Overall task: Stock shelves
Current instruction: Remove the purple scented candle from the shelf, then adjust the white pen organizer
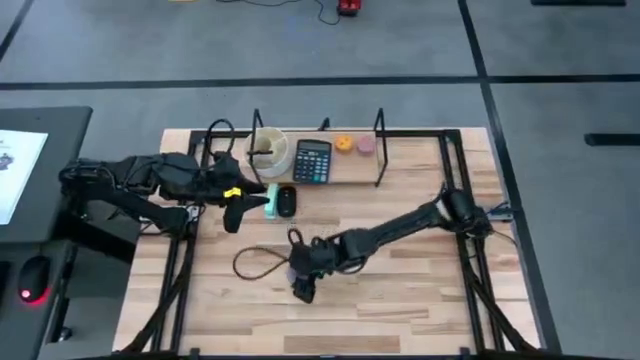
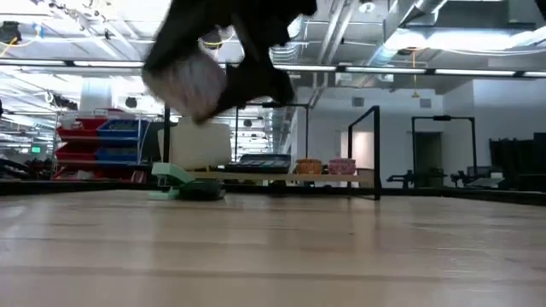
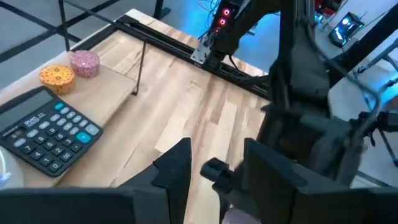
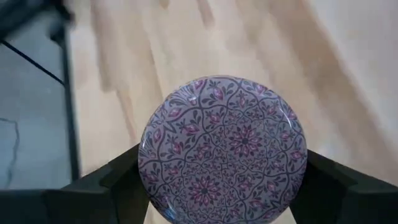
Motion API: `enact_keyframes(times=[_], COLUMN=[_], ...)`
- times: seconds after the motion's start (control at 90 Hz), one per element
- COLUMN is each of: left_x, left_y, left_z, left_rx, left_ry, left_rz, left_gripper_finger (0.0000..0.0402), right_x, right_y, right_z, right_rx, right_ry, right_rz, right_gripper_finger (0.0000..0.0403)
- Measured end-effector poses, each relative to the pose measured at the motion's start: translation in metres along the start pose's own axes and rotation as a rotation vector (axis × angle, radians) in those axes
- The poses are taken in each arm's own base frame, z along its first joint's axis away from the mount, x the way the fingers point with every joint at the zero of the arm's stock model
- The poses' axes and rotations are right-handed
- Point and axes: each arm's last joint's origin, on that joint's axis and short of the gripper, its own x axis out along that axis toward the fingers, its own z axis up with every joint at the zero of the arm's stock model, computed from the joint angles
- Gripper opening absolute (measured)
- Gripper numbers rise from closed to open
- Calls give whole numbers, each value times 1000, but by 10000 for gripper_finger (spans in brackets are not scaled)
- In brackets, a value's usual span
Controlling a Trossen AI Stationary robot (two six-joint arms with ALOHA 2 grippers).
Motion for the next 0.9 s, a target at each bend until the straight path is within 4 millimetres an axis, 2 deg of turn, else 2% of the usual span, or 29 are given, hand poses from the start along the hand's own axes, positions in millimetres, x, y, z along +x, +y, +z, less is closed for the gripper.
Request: enact_keyframes(times=[0.111,0.311,0.444,0.544,0.6,0.689,0.744,0.9], left_x=[0,0,0,0,0,0,0,0], left_y=[-1,-2,-2,-1,-1,-1,-1,-1], left_z=[0,2,2,1,1,1,1,0], left_rx=[-3,-18,-24,-29,-28,-28,-27,-25], left_ry=[-4,-20,-16,-14,-13,-11,-7,0], left_rz=[-6,-16,-16,-15,-15,-14,-12,-8], left_gripper_finger=[125,125,125,125,125,125,125,125], right_x=[24,63,74,74,74,75,75,75], right_y=[4,9,18,24,24,20,16,10], right_z=[-9,-11,-2,6,8,13,16,21], right_rx=[-9,-16,-39,-81,-106,-105,-96,-88], right_ry=[30,60,43,-6,-20,-35,-37,-34], right_rz=[-4,9,39,44,34,34,28,35], right_gripper_finger=[275,275,275,278,303,365,384,359])
